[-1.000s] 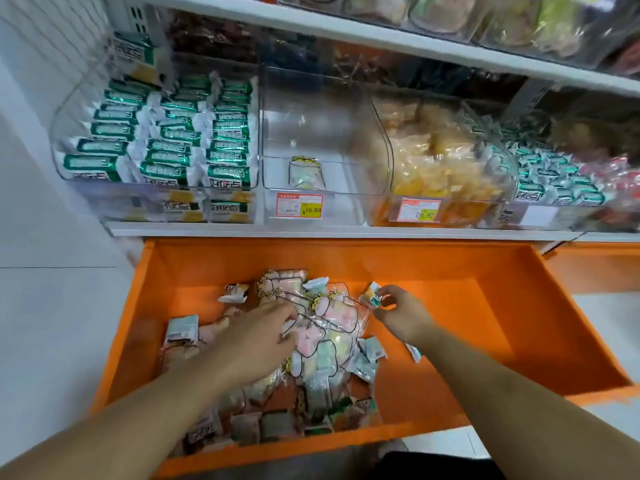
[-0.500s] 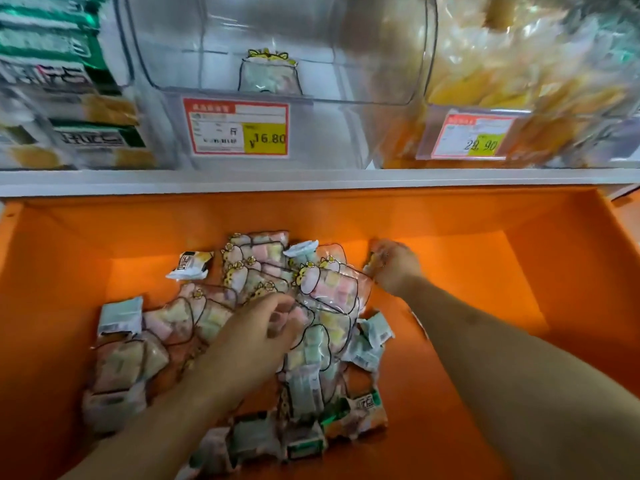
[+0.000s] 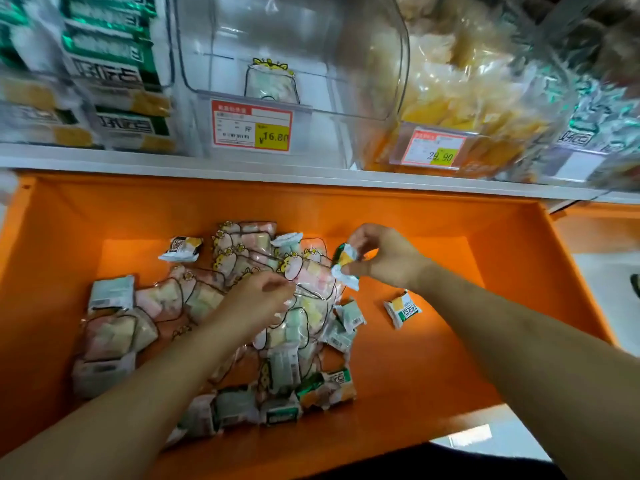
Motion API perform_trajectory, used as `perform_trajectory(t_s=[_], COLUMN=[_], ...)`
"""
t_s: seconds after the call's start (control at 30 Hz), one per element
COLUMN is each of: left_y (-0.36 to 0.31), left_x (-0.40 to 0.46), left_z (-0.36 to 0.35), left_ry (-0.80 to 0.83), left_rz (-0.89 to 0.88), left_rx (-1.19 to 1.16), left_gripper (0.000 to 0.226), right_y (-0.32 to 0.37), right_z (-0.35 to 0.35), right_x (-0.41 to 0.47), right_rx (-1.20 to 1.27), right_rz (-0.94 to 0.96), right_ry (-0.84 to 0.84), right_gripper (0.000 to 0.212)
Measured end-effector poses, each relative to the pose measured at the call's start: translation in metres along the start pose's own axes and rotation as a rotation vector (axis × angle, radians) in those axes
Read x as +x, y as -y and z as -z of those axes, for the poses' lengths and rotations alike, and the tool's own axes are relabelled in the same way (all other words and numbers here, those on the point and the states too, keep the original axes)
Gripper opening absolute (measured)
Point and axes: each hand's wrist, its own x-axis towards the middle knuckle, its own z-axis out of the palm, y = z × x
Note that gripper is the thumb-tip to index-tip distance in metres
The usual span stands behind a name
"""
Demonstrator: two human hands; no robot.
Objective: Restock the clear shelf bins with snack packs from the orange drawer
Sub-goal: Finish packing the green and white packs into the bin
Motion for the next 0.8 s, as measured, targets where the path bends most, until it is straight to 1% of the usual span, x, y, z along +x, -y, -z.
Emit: perform_trajectory(t_s=[0.07, 0.1, 0.13, 0.2, 0.27, 0.33, 0.4, 0.47, 0.5, 0.6, 0.67, 0.73, 0.8], left_y=[-0.003, -0.004, -0.004, -0.001, 0.002, 0.006, 0.006, 0.006, 0.007, 0.013, 0.020, 0.023, 0.023], left_x=[-0.004, -0.006, -0.007, -0.010, -0.010, -0.009, -0.007, -0.003, 0.000, 0.005, 0.010, 0.012, 0.012], left_z=[0.001, 0.003, 0.006, 0.012, 0.016, 0.016, 0.011, 0.004, 0.001, -0.003, -0.002, 0.001, 0.002], left_ry=[0.090, 0.136, 0.171, 0.188, 0.134, 0.074, 0.064, 0.071, 0.070, 0.085, 0.080, 0.077, 0.086], left_rz=[0.094, 0.132, 0.161, 0.190, 0.191, 0.203, 0.201, 0.189, 0.179, 0.192, 0.195, 0.217, 0.232], left_rx=[-0.214, -0.290, -0.361, -0.466, -0.476, -0.457, -0.428, -0.370, -0.345, -0.325, -0.281, -0.265, -0.283], left_gripper=[0.034, 0.042, 0.045, 0.040, 0.027, 0.014, 0.019, 0.032, 0.037, 0.047, 0.042, 0.041, 0.037], right_y=[0.030, 0.043, 0.053, 0.061, 0.055, 0.038, 0.013, -0.012, -0.024, -0.048, -0.056, -0.060, -0.058], right_z=[-0.016, -0.025, -0.034, -0.047, -0.049, -0.045, -0.043, -0.047, -0.051, -0.065, -0.075, -0.078, -0.074], right_x=[-0.011, -0.016, -0.020, -0.022, -0.017, -0.011, -0.007, -0.006, -0.007, -0.012, -0.011, -0.008, -0.006], right_rx=[0.033, 0.040, 0.035, 0.018, 0.045, 0.126, 0.132, 0.032, -0.033, -0.195, -0.285, -0.314, -0.309], right_rz=[0.078, 0.108, 0.125, 0.140, 0.108, 0.022, -0.097, -0.229, -0.271, -0.305, -0.285, -0.273, -0.288], right_ry=[0.109, 0.163, 0.208, 0.297, 0.339, 0.271, 0.153, 0.072, 0.067, 0.173, 0.204, 0.198, 0.213], right_gripper=[0.041, 0.043, 0.045, 0.046, 0.047, 0.044, 0.037, 0.027, 0.024, 0.032, 0.034, 0.037, 0.031])
